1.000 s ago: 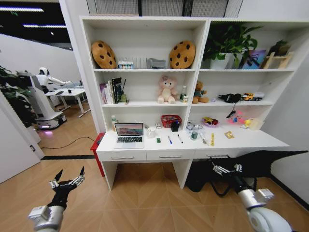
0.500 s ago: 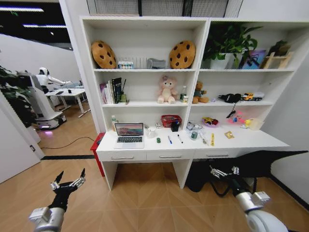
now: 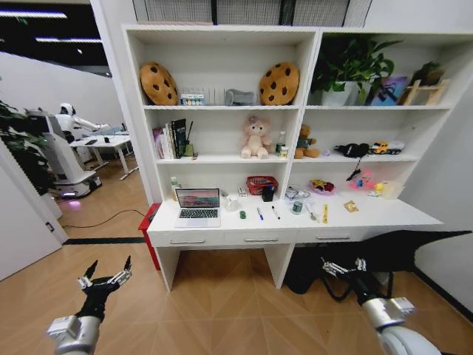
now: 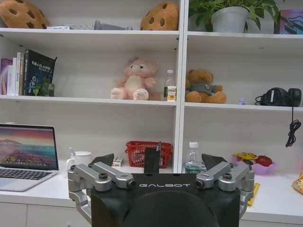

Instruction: Organize the objects on the table.

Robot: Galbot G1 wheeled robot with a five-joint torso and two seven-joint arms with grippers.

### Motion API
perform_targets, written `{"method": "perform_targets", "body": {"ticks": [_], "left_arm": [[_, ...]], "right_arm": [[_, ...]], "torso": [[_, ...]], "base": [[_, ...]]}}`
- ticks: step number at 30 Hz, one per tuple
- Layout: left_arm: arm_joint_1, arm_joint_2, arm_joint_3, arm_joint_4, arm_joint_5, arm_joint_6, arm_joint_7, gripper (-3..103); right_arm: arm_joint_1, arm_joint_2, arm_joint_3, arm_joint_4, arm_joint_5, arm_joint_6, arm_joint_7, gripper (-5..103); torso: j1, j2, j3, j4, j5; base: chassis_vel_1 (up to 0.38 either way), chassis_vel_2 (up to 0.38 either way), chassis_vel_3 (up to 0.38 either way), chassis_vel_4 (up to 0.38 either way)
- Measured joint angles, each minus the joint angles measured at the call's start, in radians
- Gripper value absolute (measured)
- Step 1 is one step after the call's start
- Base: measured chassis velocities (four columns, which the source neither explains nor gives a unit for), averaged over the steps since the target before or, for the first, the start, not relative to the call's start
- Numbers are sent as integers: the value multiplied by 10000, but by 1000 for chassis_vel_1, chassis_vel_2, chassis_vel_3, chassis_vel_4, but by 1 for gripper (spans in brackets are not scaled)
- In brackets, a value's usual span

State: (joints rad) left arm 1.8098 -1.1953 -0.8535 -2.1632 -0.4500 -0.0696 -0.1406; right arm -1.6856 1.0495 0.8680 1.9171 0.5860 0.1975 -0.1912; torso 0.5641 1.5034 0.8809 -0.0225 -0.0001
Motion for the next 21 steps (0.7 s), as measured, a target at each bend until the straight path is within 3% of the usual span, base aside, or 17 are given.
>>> {"method": "perform_targets", "body": {"ticks": [21], "left_arm": [[63, -235, 98, 120, 162, -64, -26, 100]], "right_arm": [[148, 43, -139, -184, -123, 36, -20, 100]], "torso": [[3, -1, 1, 0, -2]], "base": [[-133, 131, 120, -122]]}}
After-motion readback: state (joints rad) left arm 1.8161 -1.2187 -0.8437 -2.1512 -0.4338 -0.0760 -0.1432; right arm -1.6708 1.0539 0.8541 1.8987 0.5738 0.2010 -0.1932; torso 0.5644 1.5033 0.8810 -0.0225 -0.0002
